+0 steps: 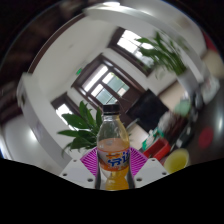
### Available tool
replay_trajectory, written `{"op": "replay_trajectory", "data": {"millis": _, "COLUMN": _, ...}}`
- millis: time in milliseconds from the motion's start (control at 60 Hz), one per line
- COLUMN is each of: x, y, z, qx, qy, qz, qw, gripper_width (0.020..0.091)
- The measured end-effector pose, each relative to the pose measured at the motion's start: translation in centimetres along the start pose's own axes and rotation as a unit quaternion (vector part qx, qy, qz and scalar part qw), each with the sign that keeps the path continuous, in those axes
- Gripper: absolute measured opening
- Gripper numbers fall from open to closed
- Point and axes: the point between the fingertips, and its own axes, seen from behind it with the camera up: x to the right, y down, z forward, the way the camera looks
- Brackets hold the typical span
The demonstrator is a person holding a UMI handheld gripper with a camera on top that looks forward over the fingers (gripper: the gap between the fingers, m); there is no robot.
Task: Pour water
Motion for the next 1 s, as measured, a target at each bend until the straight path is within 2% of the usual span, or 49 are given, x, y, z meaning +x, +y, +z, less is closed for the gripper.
{"op": "replay_trajectory", "data": {"millis": 67, "x": -0.4, "y": -2.1, "z": -0.9, "qx": 0.007, "qy": 0.019, "qz": -0.131, "qw": 0.991, "gripper_width": 0.0378}}
{"op": "replay_trajectory", "data": {"millis": 200, "x": 3.4, "y": -7.1, "z": 0.5, "qx": 0.038, "qy": 0.105, "qz": -0.312, "qw": 0.943, "gripper_width": 0.0379}}
{"op": "replay_trajectory", "data": {"millis": 417, "x": 11.4, "y": -12.1, "z": 0.3, "qx": 0.062, "qy": 0.189, "qz": -0.376, "qw": 0.905, "gripper_width": 0.0378}}
{"op": "replay_trajectory", "data": {"millis": 550, "x": 17.4, "y": -13.0, "z": 1.1, "qx": 0.068, "qy": 0.222, "qz": -0.352, "qw": 0.907, "gripper_width": 0.0377}}
{"op": "replay_trajectory", "data": {"millis": 733, "x": 24.4, "y": -13.2, "z": 0.9, "qx": 0.051, "qy": 0.274, "qz": -0.360, "qw": 0.890, "gripper_width": 0.0384}}
{"op": "replay_trajectory", "data": {"millis": 883, "x": 27.6, "y": -12.5, "z": 1.8, "qx": 0.038, "qy": 0.278, "qz": -0.359, "qw": 0.890, "gripper_width": 0.0388}}
{"op": "replay_trajectory", "data": {"millis": 950, "x": 28.8, "y": -10.7, "z": 1.5, "qx": 0.020, "qy": 0.278, "qz": -0.357, "qw": 0.892, "gripper_width": 0.0406}}
{"op": "replay_trajectory", "data": {"millis": 983, "x": 28.4, "y": -11.3, "z": 2.1, "qx": 0.039, "qy": 0.267, "qz": -0.362, "qw": 0.892, "gripper_width": 0.0396}}
{"op": "replay_trajectory", "data": {"millis": 1000, "x": 28.3, "y": -10.9, "z": 1.6, "qx": 0.037, "qy": 0.267, "qz": -0.361, "qw": 0.893, "gripper_width": 0.0397}}
